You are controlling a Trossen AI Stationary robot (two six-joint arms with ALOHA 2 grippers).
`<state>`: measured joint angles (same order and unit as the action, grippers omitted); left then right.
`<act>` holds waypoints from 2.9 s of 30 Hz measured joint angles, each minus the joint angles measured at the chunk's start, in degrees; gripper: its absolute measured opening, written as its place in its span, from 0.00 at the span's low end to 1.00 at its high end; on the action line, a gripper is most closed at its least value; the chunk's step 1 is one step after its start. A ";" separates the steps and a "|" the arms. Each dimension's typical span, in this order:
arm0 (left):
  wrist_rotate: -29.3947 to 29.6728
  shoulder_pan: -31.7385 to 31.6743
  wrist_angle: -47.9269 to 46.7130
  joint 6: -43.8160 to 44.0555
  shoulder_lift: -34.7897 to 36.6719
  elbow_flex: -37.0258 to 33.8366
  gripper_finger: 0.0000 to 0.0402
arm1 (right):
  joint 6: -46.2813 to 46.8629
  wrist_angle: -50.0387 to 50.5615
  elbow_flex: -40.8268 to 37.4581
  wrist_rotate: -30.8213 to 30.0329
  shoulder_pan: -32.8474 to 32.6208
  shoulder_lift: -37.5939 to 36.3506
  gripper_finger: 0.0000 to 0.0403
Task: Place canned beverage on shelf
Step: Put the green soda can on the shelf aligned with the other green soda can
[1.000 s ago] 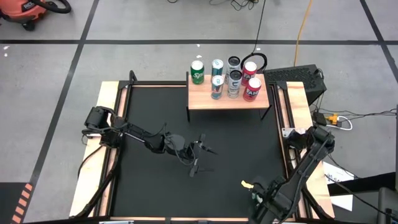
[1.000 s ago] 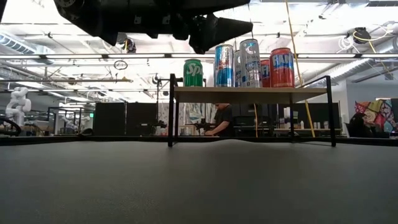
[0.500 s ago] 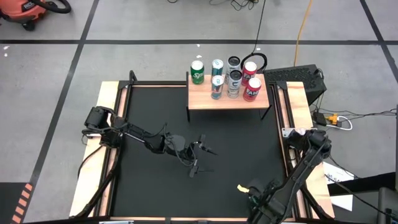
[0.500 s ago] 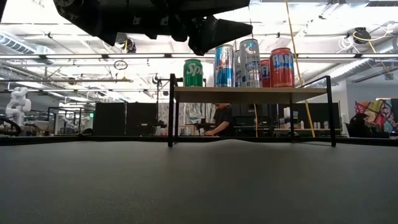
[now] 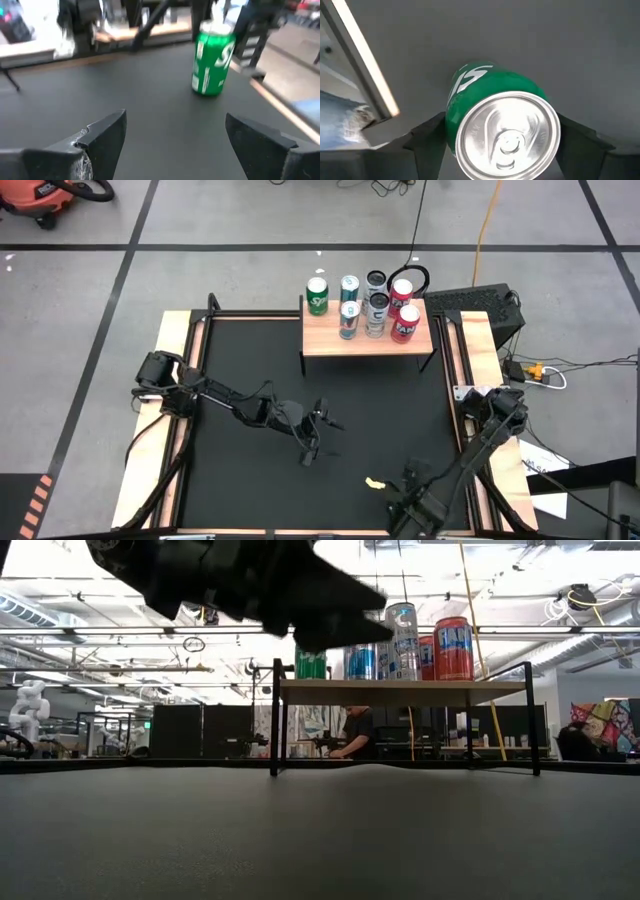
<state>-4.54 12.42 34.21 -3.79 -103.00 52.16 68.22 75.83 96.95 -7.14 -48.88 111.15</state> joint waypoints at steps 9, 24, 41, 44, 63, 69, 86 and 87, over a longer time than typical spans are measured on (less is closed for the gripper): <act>9.18 3.66 -14.38 -1.56 5.71 0.00 0.83 | -23.92 -0.65 1.11 -2.11 11.89 0.25 0.73; 19.62 11.88 -29.84 1.75 16.94 -0.04 0.83 | -55.30 -12.38 6.40 -4.99 24.21 0.31 0.73; 19.70 11.41 -26.11 7.72 16.91 -5.00 0.83 | -66.56 -18.76 6.51 -4.60 28.56 3.99 0.84; 19.70 11.39 -24.90 8.04 16.92 -5.95 0.83 | -67.00 -19.90 6.51 -4.75 28.56 4.11 0.84; 10.26 5.35 -2.25 -2.78 7.87 -9.20 0.83 | -48.95 -17.47 6.51 -14.18 20.64 -5.06 0.85; 2.01 0.80 -0.79 -2.55 7.63 -9.18 0.83 | -42.36 -15.09 6.51 -24.80 15.25 -5.18 0.85; -13.83 -3.12 7.11 -1.22 -3.32 -5.15 0.83 | -4.59 -17.33 -6.70 -49.50 5.15 -5.22 0.85; -13.81 -3.15 7.36 -1.24 -3.67 -4.84 0.83 | -2.36 -18.32 -8.05 -50.78 4.68 -5.22 0.85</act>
<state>-18.36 9.27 41.56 -5.03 -106.67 47.32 65.87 57.50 88.89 -57.93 -44.20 105.93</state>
